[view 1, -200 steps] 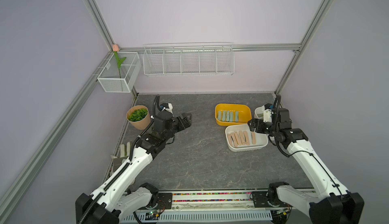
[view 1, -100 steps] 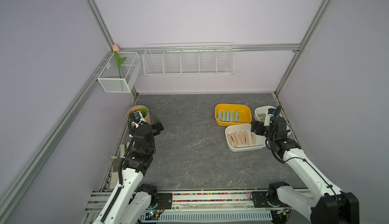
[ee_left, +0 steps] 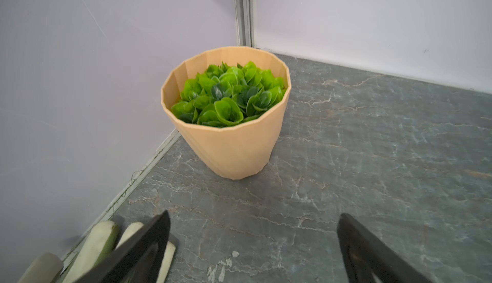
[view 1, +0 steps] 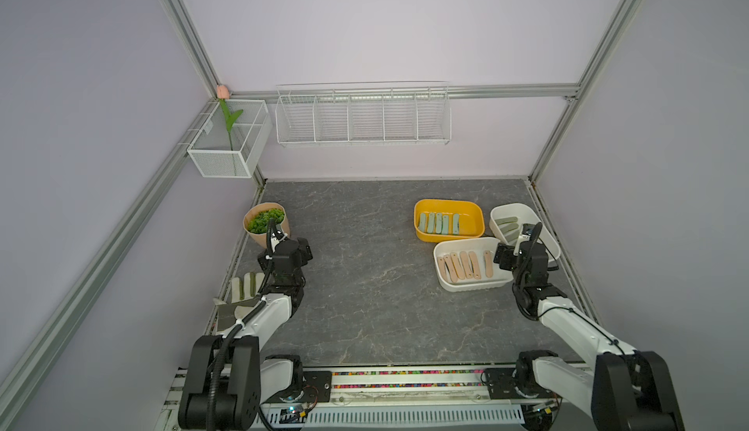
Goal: Place the fruit knives into the storage box by color
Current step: Reset both arms
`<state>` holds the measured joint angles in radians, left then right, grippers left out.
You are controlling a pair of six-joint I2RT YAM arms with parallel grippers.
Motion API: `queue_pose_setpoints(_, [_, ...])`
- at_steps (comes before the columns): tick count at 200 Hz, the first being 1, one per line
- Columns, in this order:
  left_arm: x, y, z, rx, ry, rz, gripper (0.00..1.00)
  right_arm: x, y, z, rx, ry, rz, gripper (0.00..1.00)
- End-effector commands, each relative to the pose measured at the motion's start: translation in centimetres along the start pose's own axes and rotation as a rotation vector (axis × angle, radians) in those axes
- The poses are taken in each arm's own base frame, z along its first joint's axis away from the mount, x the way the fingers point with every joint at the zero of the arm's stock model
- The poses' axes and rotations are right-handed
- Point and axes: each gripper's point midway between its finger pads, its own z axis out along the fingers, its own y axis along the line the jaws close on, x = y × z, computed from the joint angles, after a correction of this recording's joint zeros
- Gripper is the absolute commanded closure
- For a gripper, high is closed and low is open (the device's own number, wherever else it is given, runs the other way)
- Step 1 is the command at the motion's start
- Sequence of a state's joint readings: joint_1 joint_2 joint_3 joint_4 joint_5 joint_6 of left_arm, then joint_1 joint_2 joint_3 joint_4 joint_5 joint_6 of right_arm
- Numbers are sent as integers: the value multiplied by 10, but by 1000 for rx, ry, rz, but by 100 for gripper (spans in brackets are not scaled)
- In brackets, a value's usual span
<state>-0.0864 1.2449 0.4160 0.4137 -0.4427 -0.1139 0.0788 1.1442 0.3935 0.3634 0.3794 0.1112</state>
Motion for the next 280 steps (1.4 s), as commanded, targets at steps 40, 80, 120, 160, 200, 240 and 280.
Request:
queue_pose_setpoints(40, [-13, -23, 24, 94, -123, -17, 1, -10, 4, 24, -13, -172, -42, 11])
queue_pose_setpoints(80, [2, -25, 33, 101, -125, -22, 1, 4, 8, 32, -51, -189, -39, 11])
queue_pose_setpoints(120, [1, -25, 33, 108, -140, -13, 1, 7, 21, 48, -104, -130, -80, 11])
queue_pose_setpoints(160, [0, -26, 33, 110, -144, -10, 1, 7, 22, 52, -118, -111, -81, 11])
queue_pose_setpoints(200, [1, -26, 33, 110, -141, -10, 1, 8, 23, 51, -116, -108, -86, 11])
queue_pose_setpoints(240, [1, -26, 33, 110, -140, -9, 1, 7, 23, 51, -116, -109, -87, 11])
queue_pose_setpoints(280, [1, -26, 33, 111, -141, -8, 1, 8, 23, 52, -123, -102, -82, 11])
